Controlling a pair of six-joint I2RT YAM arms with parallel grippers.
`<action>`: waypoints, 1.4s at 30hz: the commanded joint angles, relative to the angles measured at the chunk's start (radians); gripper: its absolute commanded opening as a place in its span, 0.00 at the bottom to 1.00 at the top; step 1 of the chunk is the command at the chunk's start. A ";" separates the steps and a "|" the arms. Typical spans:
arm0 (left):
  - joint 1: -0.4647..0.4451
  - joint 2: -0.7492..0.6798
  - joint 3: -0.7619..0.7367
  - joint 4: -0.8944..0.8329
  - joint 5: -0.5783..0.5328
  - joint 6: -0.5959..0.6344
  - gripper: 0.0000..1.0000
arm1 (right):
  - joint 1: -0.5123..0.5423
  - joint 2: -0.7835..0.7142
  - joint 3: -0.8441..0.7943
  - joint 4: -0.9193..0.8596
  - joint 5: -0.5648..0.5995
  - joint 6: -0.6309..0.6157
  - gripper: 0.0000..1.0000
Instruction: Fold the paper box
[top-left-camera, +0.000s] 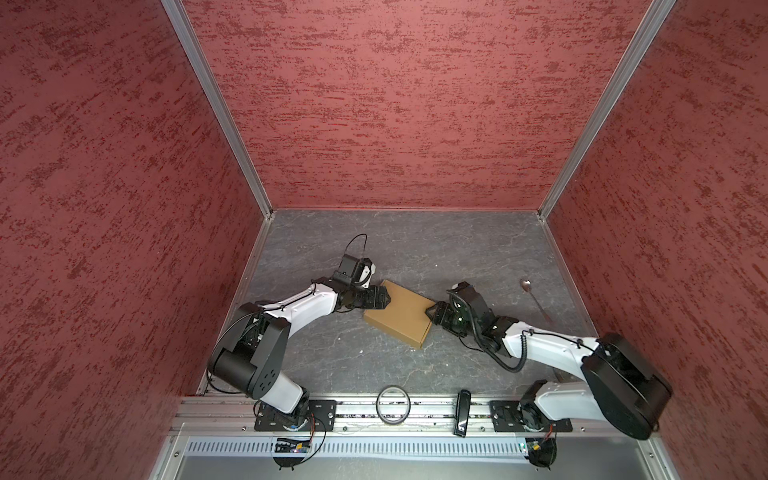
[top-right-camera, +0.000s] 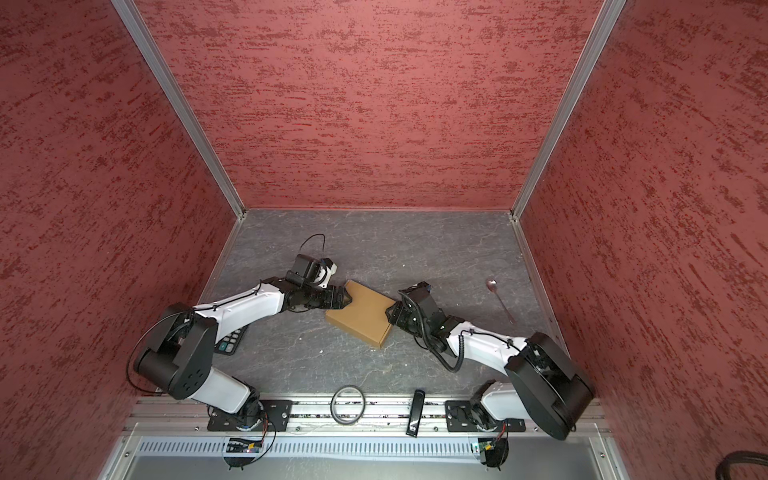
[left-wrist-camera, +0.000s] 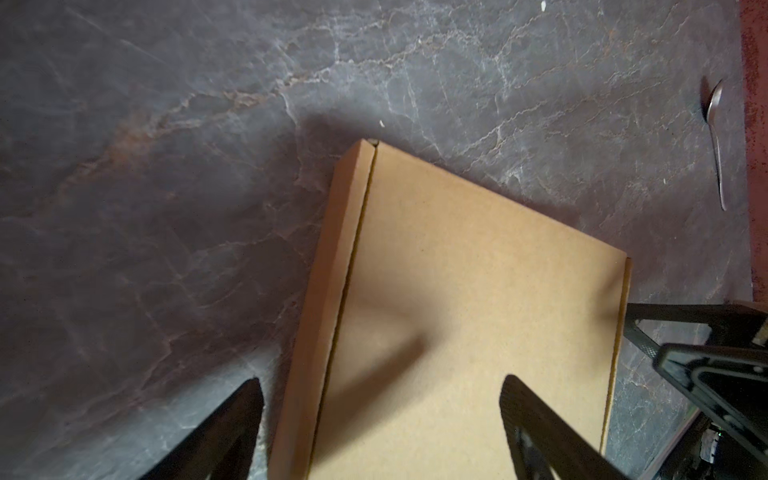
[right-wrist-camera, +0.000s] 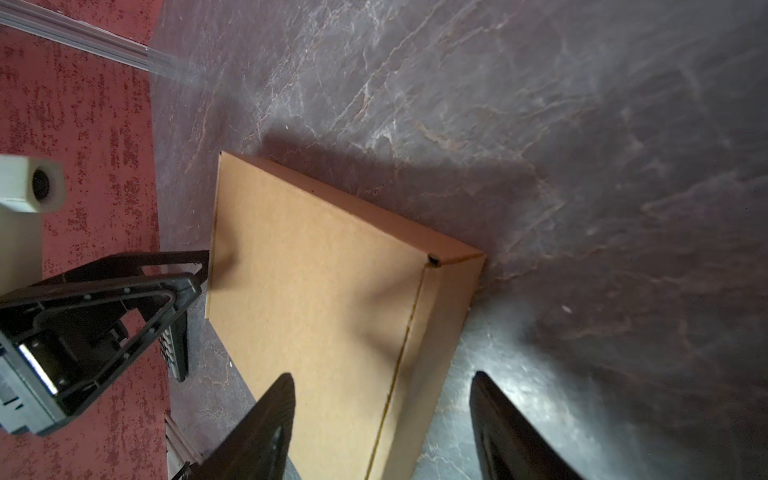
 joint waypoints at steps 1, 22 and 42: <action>-0.014 0.003 -0.020 0.024 0.011 -0.019 0.88 | 0.010 0.035 0.031 0.087 -0.010 0.053 0.65; -0.099 -0.031 -0.080 0.073 -0.034 -0.181 0.80 | -0.084 0.224 0.258 -0.014 -0.068 -0.179 0.62; -0.108 0.006 -0.037 0.064 -0.102 -0.205 0.80 | -0.131 0.286 0.317 -0.041 -0.075 -0.258 0.73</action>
